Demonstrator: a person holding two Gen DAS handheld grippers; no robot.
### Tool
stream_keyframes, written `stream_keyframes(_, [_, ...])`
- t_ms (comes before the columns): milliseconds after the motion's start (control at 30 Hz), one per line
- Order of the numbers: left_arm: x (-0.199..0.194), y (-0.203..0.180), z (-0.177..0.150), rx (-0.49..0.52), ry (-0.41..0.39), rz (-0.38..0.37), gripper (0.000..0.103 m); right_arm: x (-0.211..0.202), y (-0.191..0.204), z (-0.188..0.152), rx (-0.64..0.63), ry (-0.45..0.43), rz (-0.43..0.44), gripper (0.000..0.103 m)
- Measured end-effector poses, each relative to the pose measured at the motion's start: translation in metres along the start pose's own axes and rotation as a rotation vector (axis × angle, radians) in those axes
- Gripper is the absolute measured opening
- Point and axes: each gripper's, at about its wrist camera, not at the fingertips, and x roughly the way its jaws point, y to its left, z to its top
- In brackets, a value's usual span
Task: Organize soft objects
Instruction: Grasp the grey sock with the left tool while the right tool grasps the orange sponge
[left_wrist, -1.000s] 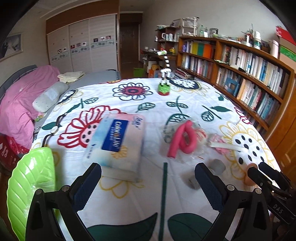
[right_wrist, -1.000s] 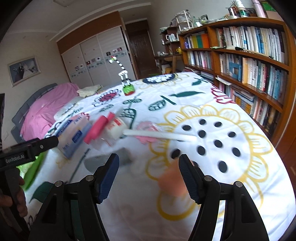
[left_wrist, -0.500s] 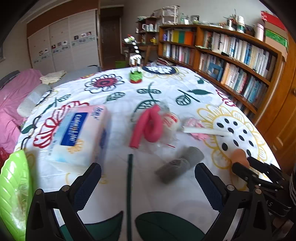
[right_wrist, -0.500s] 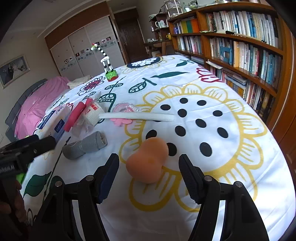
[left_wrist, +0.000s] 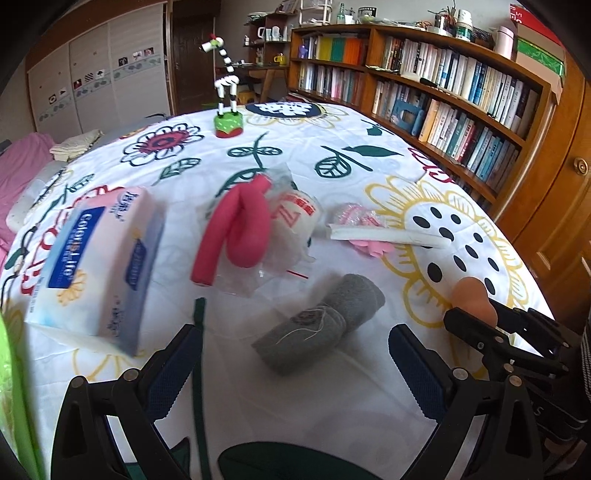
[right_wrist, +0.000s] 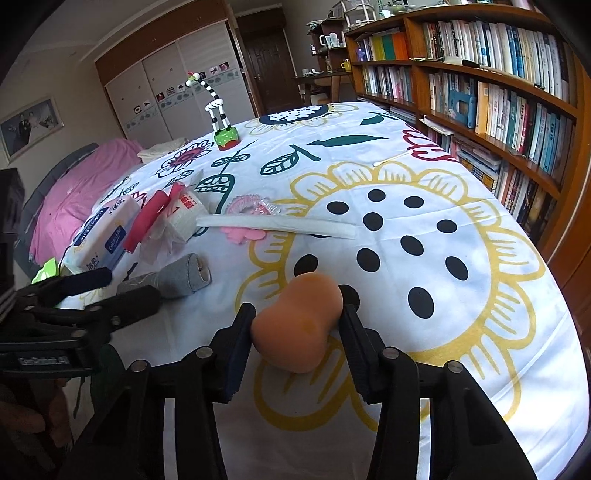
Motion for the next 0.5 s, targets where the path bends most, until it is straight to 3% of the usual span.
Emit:
stream_keyframes(300, [0.013, -0.006, -0.001, 0.021, 0.022, -0.019, 0.060, -0.002, -0.002, 0.001, 0.012, -0.002, 0.012, 0.047])
stream_keyframes(500, [0.008, -0.005, -0.003, 0.000, 0.016, -0.040, 0.041, -0.002, -0.001, 0.003, 0.017, -0.011, 0.020, 0.047])
